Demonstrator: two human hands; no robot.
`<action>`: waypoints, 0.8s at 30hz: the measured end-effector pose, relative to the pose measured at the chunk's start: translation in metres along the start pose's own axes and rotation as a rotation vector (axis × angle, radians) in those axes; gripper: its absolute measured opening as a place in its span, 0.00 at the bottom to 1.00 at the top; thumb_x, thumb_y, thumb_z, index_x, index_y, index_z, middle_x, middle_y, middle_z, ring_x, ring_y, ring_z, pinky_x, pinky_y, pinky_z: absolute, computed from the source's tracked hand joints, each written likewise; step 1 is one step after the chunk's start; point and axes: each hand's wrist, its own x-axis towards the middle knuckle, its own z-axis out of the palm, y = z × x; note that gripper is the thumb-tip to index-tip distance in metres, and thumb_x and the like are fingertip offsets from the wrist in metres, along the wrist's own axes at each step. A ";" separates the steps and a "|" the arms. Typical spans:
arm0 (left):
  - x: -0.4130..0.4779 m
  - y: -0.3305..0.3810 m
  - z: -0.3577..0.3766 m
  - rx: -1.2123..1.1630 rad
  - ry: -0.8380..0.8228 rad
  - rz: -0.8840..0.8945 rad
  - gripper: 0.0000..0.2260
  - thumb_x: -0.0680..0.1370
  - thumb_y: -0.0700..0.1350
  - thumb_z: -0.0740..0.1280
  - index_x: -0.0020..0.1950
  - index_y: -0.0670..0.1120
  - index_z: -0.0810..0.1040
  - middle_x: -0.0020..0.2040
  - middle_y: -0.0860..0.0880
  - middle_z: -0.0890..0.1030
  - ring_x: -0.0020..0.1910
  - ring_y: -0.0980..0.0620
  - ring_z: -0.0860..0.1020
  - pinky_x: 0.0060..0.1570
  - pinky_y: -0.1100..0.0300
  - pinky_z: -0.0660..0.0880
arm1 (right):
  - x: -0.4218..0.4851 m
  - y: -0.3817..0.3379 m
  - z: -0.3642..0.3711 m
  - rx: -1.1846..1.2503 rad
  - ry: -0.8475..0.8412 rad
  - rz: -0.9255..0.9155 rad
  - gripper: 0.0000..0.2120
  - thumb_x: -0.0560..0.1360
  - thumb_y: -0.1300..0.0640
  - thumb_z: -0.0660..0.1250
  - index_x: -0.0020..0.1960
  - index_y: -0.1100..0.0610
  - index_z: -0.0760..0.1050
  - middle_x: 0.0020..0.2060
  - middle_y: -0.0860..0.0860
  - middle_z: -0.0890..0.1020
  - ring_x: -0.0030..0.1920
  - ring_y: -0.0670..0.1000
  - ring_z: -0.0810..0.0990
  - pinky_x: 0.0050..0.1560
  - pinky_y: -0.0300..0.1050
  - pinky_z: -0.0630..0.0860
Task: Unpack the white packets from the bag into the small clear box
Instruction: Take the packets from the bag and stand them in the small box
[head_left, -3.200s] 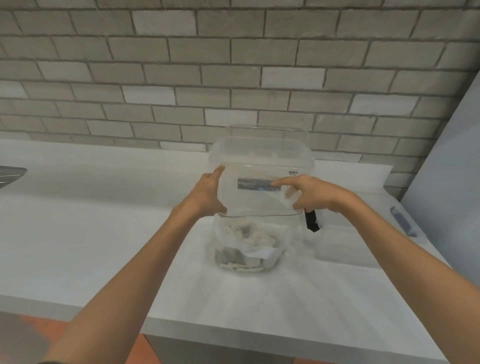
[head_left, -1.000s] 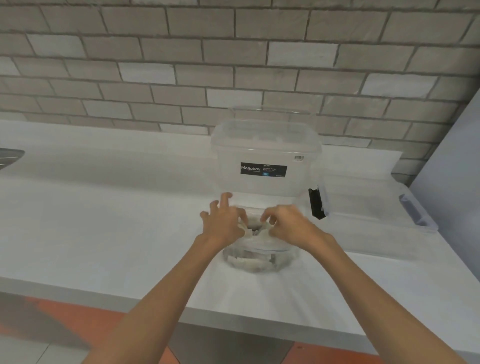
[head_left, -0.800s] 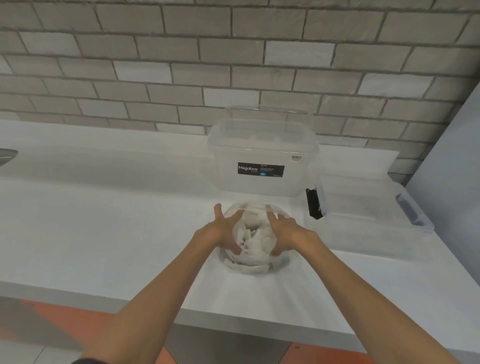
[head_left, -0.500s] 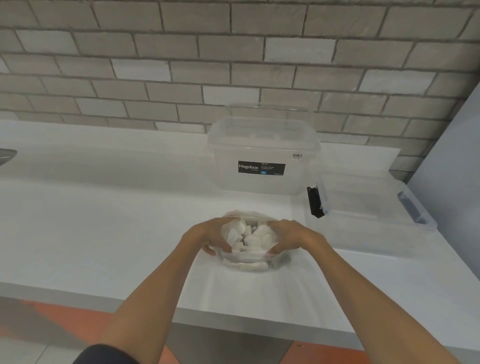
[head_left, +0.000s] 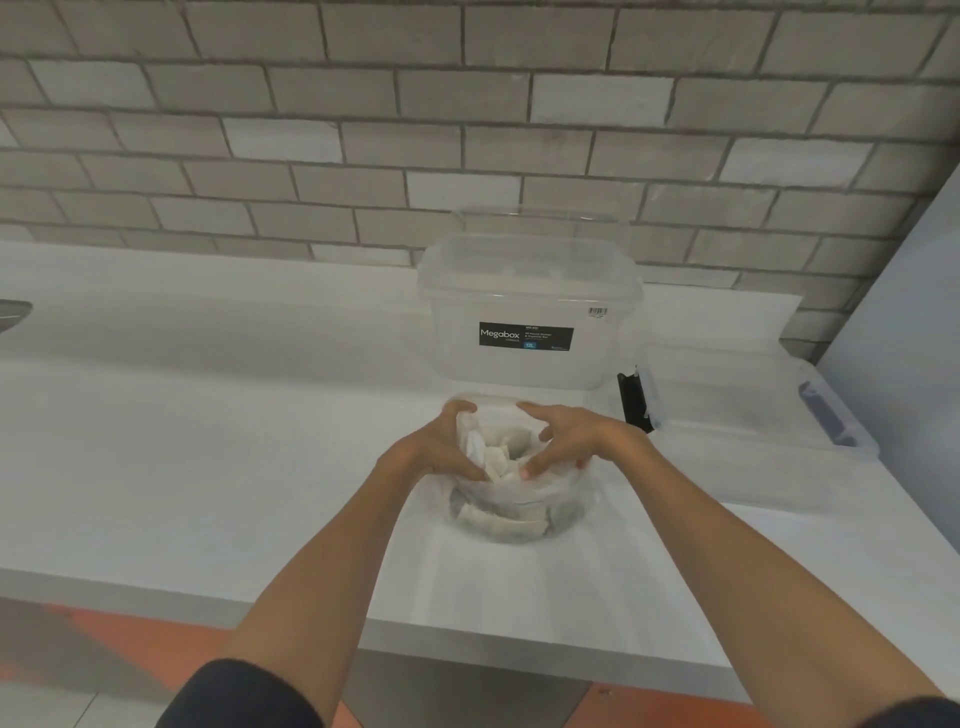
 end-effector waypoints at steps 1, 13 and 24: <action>0.001 -0.005 0.001 0.046 -0.011 -0.033 0.41 0.66 0.41 0.78 0.72 0.53 0.58 0.56 0.48 0.70 0.52 0.49 0.72 0.47 0.60 0.74 | 0.002 0.000 0.003 -0.026 -0.021 0.009 0.49 0.67 0.52 0.78 0.77 0.42 0.51 0.71 0.54 0.68 0.66 0.54 0.72 0.46 0.41 0.76; -0.015 0.002 -0.023 -0.159 0.080 0.092 0.14 0.70 0.52 0.75 0.55 0.55 0.82 0.65 0.55 0.74 0.66 0.52 0.70 0.57 0.62 0.65 | 0.013 -0.018 0.001 -0.223 0.322 -0.158 0.18 0.76 0.68 0.61 0.60 0.53 0.78 0.58 0.57 0.77 0.57 0.54 0.76 0.58 0.48 0.75; -0.021 0.026 -0.010 0.011 0.381 0.312 0.07 0.76 0.38 0.66 0.49 0.46 0.83 0.51 0.50 0.81 0.44 0.55 0.80 0.37 0.77 0.69 | 0.019 -0.017 0.029 -0.446 0.362 -0.096 0.18 0.78 0.61 0.63 0.67 0.53 0.73 0.62 0.58 0.74 0.57 0.60 0.77 0.51 0.48 0.72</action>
